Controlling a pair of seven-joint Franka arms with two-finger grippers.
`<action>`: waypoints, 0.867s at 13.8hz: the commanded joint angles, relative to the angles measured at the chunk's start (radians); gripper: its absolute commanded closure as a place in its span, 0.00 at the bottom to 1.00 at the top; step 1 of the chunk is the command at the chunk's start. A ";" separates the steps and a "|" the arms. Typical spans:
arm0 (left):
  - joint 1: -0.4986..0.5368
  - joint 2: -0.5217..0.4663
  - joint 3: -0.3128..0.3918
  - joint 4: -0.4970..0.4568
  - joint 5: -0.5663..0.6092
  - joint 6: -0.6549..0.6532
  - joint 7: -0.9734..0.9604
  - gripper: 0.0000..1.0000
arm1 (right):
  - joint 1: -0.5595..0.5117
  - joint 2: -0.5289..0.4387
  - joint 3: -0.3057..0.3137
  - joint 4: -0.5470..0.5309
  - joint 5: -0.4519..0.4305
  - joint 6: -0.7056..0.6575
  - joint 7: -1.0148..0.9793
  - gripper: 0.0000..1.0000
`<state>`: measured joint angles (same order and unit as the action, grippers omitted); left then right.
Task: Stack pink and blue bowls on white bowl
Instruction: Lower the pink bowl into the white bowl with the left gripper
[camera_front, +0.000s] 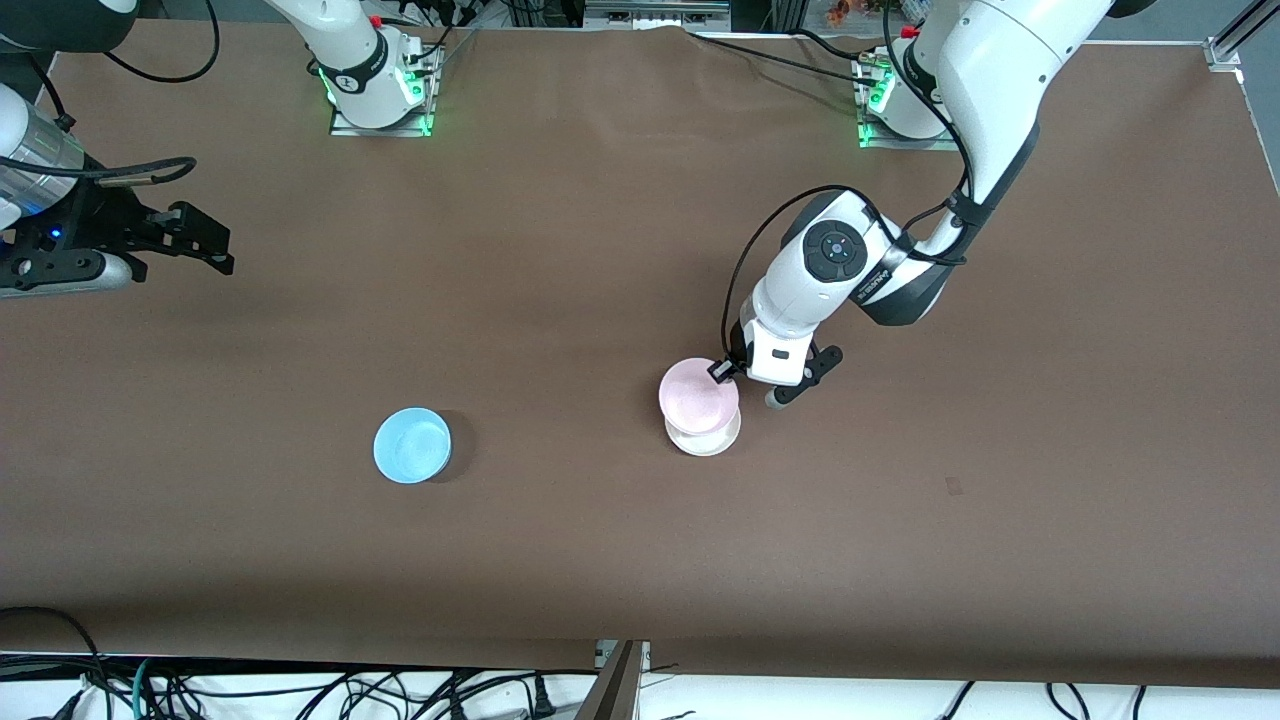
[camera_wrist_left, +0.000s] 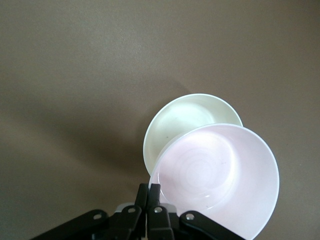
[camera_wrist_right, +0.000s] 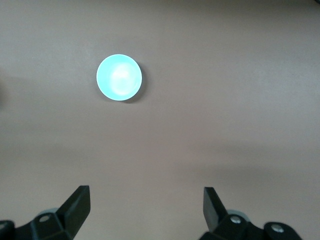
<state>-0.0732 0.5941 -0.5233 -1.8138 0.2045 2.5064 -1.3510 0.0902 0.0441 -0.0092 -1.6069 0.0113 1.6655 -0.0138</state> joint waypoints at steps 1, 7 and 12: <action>-0.003 -0.030 0.006 -0.033 0.027 0.011 -0.030 1.00 | -0.007 0.008 0.009 0.024 -0.005 -0.016 0.009 0.00; -0.003 -0.013 0.006 -0.041 0.070 0.040 -0.051 1.00 | -0.007 0.008 0.011 0.024 -0.005 -0.016 0.009 0.00; -0.005 0.012 0.012 -0.041 0.072 0.077 -0.051 1.00 | -0.007 0.008 0.011 0.024 -0.005 -0.016 0.009 0.00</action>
<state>-0.0732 0.5999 -0.5190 -1.8419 0.2399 2.5454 -1.3713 0.0902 0.0441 -0.0092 -1.6069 0.0113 1.6655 -0.0138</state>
